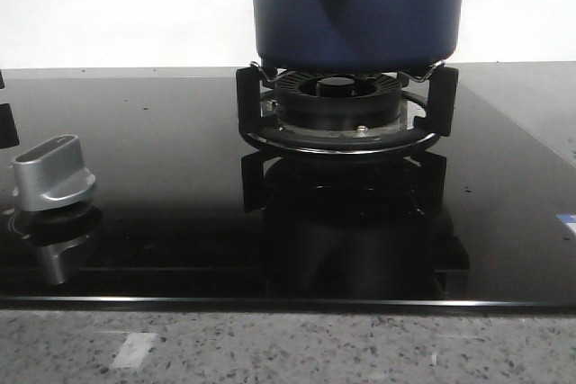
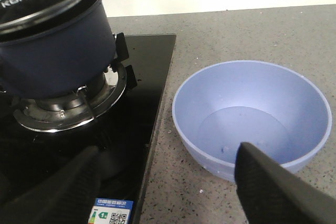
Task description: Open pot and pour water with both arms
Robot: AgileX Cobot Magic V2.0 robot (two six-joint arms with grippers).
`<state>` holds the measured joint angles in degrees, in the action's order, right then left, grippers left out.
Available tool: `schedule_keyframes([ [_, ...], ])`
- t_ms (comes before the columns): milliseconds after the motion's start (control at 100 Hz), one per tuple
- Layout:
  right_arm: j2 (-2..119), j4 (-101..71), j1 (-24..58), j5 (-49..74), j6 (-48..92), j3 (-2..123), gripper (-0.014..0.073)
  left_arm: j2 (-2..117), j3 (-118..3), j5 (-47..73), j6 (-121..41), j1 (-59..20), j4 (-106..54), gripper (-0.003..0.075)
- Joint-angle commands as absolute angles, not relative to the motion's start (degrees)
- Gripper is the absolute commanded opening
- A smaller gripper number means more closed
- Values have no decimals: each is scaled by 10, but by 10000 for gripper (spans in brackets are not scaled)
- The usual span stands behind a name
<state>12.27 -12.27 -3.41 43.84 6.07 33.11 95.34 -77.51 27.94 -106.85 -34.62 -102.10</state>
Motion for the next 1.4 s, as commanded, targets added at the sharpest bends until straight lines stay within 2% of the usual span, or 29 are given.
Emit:
schedule_keyframes([
  [0,135,-129,-33,398,68,346,486,906,-796,305,-1062,-341,-1073,367],
  [280,135,-132,-33,404,62,346,486,858,-796,311,-993,-291,-1064,368],
  [600,152,-129,-33,435,-46,380,486,781,-774,336,-875,-242,-893,368],
  [880,292,-14,-33,569,-147,530,486,698,-686,337,-843,-183,-887,368],
  [980,344,51,-33,579,-174,581,451,667,-658,336,-843,-168,-887,368],
  [1110,412,98,-33,569,-221,605,402,641,-637,334,-843,-165,-888,368],
  [1390,534,66,-59,569,-239,606,402,629,-620,353,-843,-166,-913,368],
])
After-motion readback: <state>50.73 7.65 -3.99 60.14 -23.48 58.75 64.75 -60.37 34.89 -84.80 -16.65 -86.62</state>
